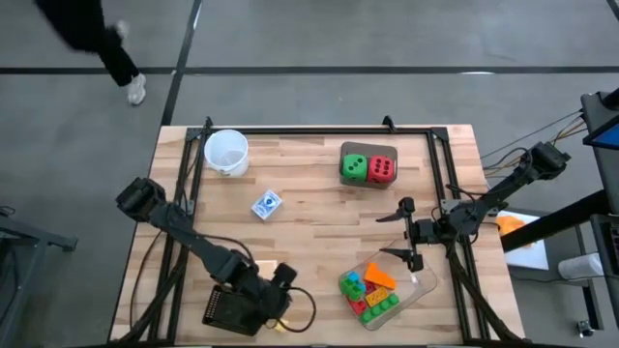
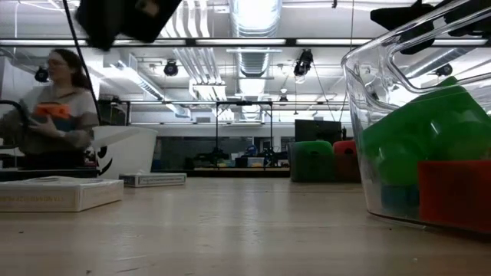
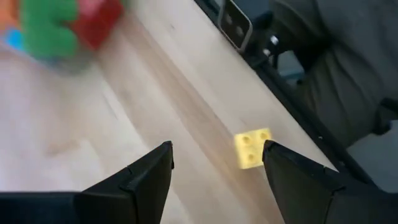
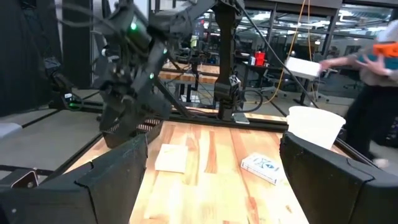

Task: Pick & Place Toys
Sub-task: Put the yellow game piece into the transparent bin

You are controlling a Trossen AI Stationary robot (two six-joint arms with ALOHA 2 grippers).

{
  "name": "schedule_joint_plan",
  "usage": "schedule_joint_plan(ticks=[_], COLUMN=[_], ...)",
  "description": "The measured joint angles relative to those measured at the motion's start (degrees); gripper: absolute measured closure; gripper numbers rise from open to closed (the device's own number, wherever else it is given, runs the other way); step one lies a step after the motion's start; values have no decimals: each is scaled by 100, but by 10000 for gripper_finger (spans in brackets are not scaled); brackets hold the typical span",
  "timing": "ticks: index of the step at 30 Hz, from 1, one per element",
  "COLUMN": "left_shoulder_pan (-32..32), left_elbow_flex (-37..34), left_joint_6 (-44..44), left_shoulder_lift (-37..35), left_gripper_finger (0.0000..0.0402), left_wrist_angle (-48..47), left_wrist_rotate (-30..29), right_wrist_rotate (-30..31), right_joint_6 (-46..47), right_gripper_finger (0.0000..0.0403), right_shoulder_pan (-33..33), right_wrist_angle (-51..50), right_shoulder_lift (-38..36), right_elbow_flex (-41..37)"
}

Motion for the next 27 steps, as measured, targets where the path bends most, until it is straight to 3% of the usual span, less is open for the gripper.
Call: schedule_joint_plan(ticks=[10, 27], left_shoulder_pan=[-294, -482], left_elbow_flex=[-806, -524], left_joint_6=[-1047, -1338], left_shoulder_lift=[64, 887], left_gripper_finger=[151, 151], left_wrist_angle=[1452, 1528], left_wrist_rotate=[46, 46], right_wrist_rotate=[0, 0], right_joint_6=[15, 54], right_gripper_finger=[46, 46], right_shoulder_pan=[0, 0], right_wrist_angle=[-1, -50], right_shoulder_lift=[0, -1], right_elbow_flex=[0, 4])
